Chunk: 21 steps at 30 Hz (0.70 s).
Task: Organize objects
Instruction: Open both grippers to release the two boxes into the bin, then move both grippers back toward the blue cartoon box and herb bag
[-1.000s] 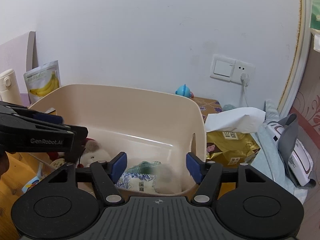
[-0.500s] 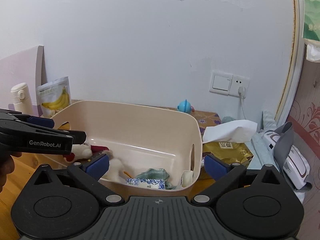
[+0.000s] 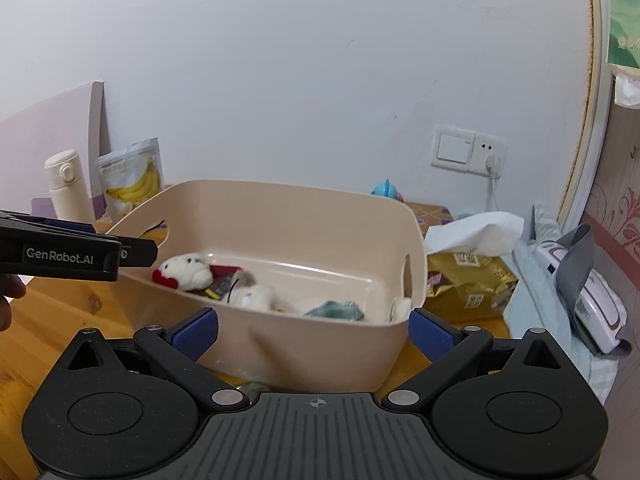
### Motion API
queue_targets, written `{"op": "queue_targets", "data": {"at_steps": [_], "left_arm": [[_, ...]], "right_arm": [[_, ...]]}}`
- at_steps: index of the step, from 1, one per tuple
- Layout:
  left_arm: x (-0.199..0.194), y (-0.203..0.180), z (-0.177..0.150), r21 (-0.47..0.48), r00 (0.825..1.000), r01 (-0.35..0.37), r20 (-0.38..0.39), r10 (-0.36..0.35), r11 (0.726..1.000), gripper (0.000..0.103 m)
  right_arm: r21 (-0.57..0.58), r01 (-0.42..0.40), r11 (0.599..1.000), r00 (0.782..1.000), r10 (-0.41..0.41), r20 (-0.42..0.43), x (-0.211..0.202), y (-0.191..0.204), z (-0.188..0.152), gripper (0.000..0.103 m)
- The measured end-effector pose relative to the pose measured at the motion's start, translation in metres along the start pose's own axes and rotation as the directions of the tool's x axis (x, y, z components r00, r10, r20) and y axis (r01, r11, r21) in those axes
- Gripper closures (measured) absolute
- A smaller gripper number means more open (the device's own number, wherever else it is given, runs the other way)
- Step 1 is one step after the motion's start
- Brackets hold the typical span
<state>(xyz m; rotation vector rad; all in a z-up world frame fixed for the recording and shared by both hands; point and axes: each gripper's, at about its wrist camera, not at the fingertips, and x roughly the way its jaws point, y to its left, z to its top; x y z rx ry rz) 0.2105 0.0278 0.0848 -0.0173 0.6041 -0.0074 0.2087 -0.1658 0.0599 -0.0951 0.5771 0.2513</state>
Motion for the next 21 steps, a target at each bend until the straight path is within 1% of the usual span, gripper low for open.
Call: {"op": "queue_targets", "data": {"at_steps": [4,13,21], "left_arm": [[-0.004,0.005,-0.010,0.008,1.000,-0.020,-0.009,0.020,1.000,0.023],[-0.002,0.011,-0.034,0.026,0.998,-0.025,-0.061,0.027,0.999,0.023],[0.010,0.008,-0.059,0.068,0.989,-0.017,-0.146,0.026,0.998,0.023]], "right_arm": [[-0.005,-0.007,1.000,1.000,0.007,-0.020,0.001,0.006,-0.007,0.000],[-0.019,-0.008,1.000,0.998,0.007,-0.069,0.004,0.016,-0.021,0.000],[-0.010,-0.012,1.000,0.991,0.010,-0.132,0.015,0.015,-0.038,0.000]]}}
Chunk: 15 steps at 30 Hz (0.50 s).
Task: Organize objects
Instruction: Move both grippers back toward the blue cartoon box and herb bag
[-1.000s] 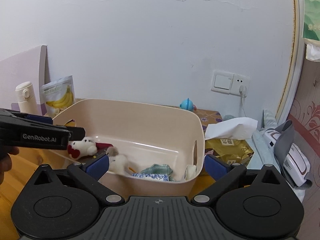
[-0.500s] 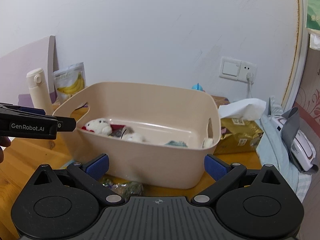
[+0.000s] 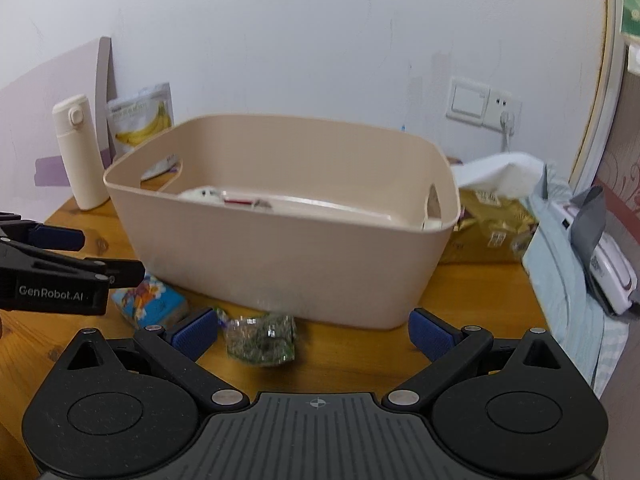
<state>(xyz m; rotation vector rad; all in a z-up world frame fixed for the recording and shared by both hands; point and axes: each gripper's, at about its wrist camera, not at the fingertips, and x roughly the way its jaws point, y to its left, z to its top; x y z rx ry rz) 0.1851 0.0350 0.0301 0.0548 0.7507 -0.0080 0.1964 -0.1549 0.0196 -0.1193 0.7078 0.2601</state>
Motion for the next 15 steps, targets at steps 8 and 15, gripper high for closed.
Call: {"op": "queue_targets", "data": {"at_steps": [8,15], "left_arm": [[0.015,-0.002,-0.010,0.010,0.998,0.020,-0.057,-0.020,1.000,0.023],[0.034,-0.006,-0.019,0.037,0.993,0.032,-0.115,-0.028,0.999,0.023]], "right_arm": [[-0.016,-0.024,1.000,0.997,0.023,-0.079,0.021,0.007,-0.013,0.000],[-0.031,-0.039,0.999,0.991,0.034,-0.126,0.039,0.015,-0.019,0.000]]}}
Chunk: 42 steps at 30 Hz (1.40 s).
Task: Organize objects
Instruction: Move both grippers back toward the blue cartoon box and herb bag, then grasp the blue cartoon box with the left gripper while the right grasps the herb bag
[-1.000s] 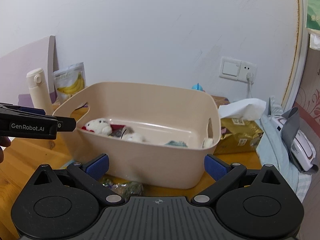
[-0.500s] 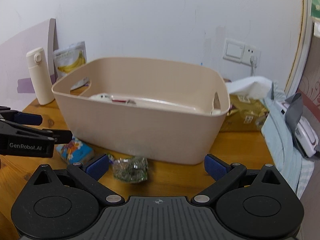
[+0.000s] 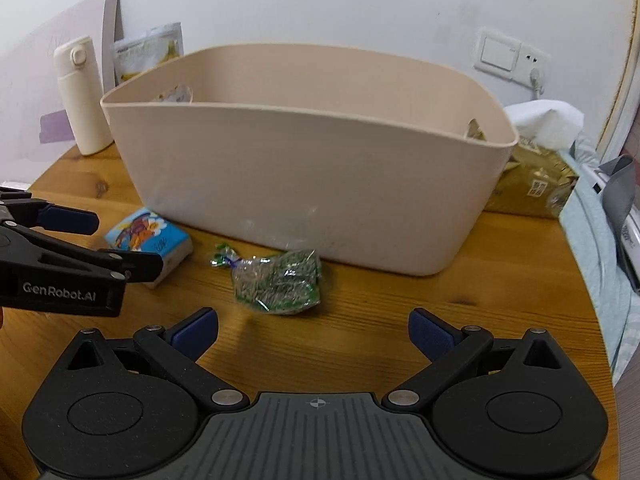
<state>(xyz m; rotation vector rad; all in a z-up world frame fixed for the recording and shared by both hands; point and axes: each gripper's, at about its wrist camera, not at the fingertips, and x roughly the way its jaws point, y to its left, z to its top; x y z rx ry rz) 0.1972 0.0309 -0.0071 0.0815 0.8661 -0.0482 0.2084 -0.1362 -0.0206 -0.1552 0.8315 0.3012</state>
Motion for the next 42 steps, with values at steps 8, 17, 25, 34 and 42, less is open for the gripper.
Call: {"op": "queue_targets", "data": {"at_steps": [8,17,25,34,42], "left_arm": [[0.017,0.007,-0.001,-0.021,1.000,-0.002,-0.021,0.002,1.000,0.023],[0.030,0.012,0.002,-0.036,1.000,0.018,-0.013,-0.018,0.999,0.022],[0.035,0.013,0.003,-0.031,0.999,0.028,0.018,-0.027,0.999,0.021],[0.033,0.014,0.002,-0.018,0.999,0.033,0.038,-0.032,0.999,0.037],[0.031,0.010,0.000,-0.013,0.999,0.025,0.039,-0.024,1.000,0.038]], "right_arm": [[-0.012,-0.016,1.000,0.999,0.015,-0.035,0.019,0.005,0.002,0.000],[-0.002,-0.027,1.000,0.999,0.027,-0.034,0.032,0.010,0.006,0.000],[0.004,-0.020,1.000,1.000,0.020,-0.002,0.037,0.015,0.008,0.000],[0.002,-0.035,0.999,0.999,0.035,0.025,0.033,0.011,0.010,0.038],[-0.010,-0.045,0.999,0.999,0.045,0.023,0.025,0.010,0.007,0.054]]}}
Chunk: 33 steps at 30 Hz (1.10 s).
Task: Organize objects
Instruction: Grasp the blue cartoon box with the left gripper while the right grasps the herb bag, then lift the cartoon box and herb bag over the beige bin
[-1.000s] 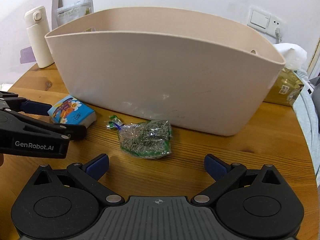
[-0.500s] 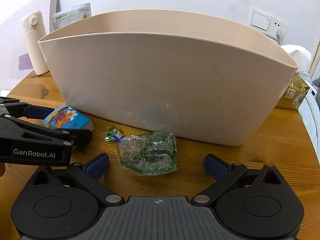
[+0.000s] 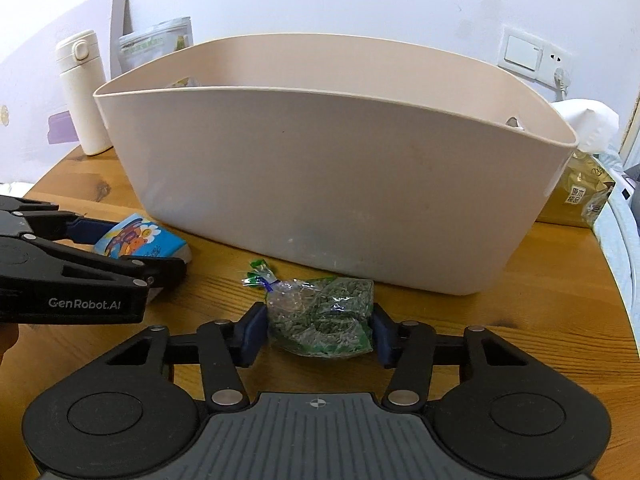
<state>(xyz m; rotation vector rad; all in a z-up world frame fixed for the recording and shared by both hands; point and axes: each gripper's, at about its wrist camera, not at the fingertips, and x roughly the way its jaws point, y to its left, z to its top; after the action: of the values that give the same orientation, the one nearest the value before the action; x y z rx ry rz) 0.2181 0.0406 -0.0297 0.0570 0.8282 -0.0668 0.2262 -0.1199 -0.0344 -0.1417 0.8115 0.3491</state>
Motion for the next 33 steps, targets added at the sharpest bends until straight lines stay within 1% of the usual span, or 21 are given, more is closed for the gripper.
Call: {"op": "queue_targets", "data": {"at_steps": [10,18,26,33], "left_arm": [[-0.010,-0.005,-0.007,0.014,1.000,-0.005,0.001,0.005,1.000,0.039],[-0.026,-0.008,-0.010,0.031,1.000,-0.007,0.030,0.006,0.999,0.039],[-0.045,-0.011,-0.011,0.041,0.999,0.007,0.052,-0.009,0.999,0.039],[-0.062,-0.012,-0.006,0.051,0.996,-0.002,0.088,-0.002,0.999,0.039]], "right_arm": [[0.016,0.005,1.000,1.000,-0.005,0.006,-0.011,0.000,-0.007,0.055],[0.042,0.015,0.999,0.999,-0.016,0.032,-0.036,-0.010,-0.018,0.055],[0.069,0.040,0.997,0.996,-0.045,0.082,-0.059,-0.021,-0.020,0.055],[0.065,0.055,0.996,0.990,-0.063,0.124,-0.076,-0.024,-0.016,0.055]]}}
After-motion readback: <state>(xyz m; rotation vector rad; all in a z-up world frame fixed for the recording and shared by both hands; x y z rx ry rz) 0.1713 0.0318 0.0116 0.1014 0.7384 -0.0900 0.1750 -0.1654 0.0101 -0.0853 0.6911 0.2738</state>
